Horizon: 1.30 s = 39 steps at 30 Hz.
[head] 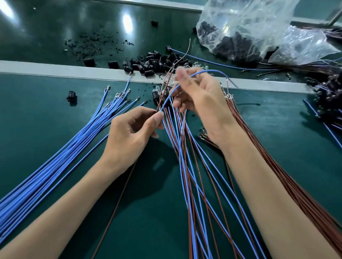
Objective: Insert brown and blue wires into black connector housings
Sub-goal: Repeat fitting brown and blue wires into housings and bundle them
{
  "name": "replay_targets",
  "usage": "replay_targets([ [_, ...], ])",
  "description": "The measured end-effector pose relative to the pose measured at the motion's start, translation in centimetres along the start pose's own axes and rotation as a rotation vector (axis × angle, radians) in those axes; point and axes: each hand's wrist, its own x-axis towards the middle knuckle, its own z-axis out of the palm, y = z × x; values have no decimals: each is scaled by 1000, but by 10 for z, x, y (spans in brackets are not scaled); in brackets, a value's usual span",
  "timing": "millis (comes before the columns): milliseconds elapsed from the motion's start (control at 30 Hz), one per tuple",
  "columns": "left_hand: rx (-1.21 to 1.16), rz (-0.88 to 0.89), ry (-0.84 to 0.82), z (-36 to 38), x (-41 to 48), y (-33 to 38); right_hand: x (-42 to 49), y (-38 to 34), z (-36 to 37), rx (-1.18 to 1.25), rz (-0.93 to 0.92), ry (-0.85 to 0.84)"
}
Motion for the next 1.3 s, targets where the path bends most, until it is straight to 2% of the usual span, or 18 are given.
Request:
replay_targets([
  [67, 3, -1, -3, 0, -1, 1, 1, -1, -1, 51, 18, 46],
  [100, 7, 0, -6, 0, -1, 1, 1, 0, -2, -20, 7, 39],
  [233, 34, 8, -39, 2, -1, 3, -1, 6, -4, -517, 0, -178],
  [300, 37, -1, -28, 1, -1, 5, -2, 2, -3, -464, 21, -192],
  [400, 44, -14, 2, 0, 0, 6, -1, -5, 0, -78, 58, -22],
  [467, 56, -10, -3, 1, -1, 5, 1, -7, -1, 38, 35, 68],
  [533, 66, -19, -11, 1, 0, 6, 1, -6, -4, -123, -15, 16],
  [600, 64, -26, -19, 1, 0, 5, -1, -4, -6, -401, -1, -141],
  [633, 61, -30, -25, 2, 0, 5, -2, -4, -7, -461, 15, -183],
  [700, 57, -39, -24, 1, 0, 5, -2, -5, -6, -355, 19, -134],
  [800, 61, -30, -24, 1, 0, 5, 0, -9, -6, -6, -27, 65],
  [833, 63, -28, -26, 1, 0, 5, 0, -9, -6, 9, -46, 82],
  [900, 63, -31, -30, 2, -1, 6, -1, -6, -8, -128, -51, 1],
  [1000, 48, -36, -43, 2, -1, 6, -4, -4, -7, -360, 46, -175],
  [1167, 52, -45, -41, 2, -2, 6, -1, -6, -5, -101, -41, 50],
  [1200, 58, -45, -40, 2, -2, 5, -1, -6, -7, -124, -50, 30],
  [1300, 50, -33, -42, 3, -2, 7, -4, -6, -10, -353, 23, -183],
])
